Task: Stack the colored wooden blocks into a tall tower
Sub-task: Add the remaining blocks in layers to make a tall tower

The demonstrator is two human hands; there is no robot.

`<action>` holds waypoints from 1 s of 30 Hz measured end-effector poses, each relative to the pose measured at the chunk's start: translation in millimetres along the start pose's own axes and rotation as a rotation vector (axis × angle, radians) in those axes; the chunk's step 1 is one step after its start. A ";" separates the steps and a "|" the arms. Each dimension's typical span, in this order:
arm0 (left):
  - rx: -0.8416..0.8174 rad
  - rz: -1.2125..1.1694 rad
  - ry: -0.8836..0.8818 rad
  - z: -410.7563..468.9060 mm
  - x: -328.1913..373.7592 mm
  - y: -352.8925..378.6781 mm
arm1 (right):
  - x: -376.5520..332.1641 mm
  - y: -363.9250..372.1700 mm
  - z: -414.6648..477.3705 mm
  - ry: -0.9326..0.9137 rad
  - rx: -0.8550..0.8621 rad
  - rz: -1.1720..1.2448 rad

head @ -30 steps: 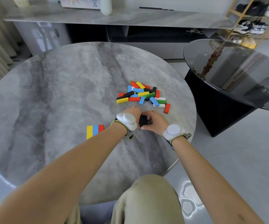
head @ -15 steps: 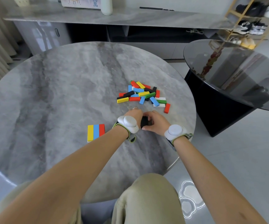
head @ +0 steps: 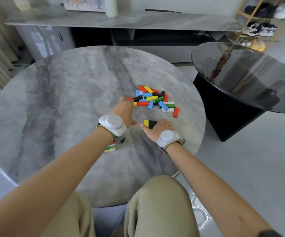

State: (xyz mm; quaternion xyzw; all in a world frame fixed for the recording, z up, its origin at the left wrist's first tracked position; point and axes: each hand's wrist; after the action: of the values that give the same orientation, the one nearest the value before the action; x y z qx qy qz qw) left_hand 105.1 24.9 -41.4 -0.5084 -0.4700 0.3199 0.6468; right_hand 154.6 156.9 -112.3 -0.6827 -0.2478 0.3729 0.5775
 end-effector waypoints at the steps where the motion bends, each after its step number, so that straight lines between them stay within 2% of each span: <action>1: 0.012 -0.026 -0.025 -4.0 -5.1 -3.9 | -5.6 1.6 -2.1 0.009 -0.002 -0.023; 7: 0.034 -0.057 -0.084 -22.7 -26.1 -14.0 | -33.7 5.8 -9.2 0.042 -0.007 -0.149; 14: 0.103 -0.119 -0.124 -41.6 -63.3 -26.8 | -32.9 0.5 -12.8 -0.313 0.003 -0.153; 16: 0.088 -0.144 -0.134 -47.2 -75.5 -29.5 | -29.4 -4.3 -10.9 -0.324 -0.058 -0.004; 18: 0.082 -0.146 -0.147 -54.3 -85.0 -29.6 | -32.1 -12.3 -11.8 -0.364 -0.125 0.260; 20: 0.093 -0.149 -0.166 -61.9 -93.8 -26.8 | -43.3 -22.8 -20.0 -0.480 -0.171 0.414; 22: 0.069 -0.180 -0.181 -70.6 -100.9 -23.5 | -58.1 -32.9 -32.1 -0.625 -0.204 0.465; 26: -0.037 -0.253 -0.185 -83.4 -105.9 -22.5 | -80.8 -42.7 -52.7 -0.906 -0.202 0.315; 30: -0.112 -0.250 -0.163 -86.6 -98.0 -20.7 | -82.7 -42.2 -56.6 -1.006 -0.144 0.188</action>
State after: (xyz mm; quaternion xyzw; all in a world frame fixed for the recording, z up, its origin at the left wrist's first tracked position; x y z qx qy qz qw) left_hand 150.0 -99.2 -52.8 -0.4535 -0.5975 0.2504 0.6120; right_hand 153.9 67.9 -49.7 -0.4762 -0.4574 0.6875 0.3022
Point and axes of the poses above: each hand's wrist, its own z-axis towards the middle knuckle, its own y-axis out of the palm, x = y × z, and after that the axes turned 12 degrees about x, right-handed
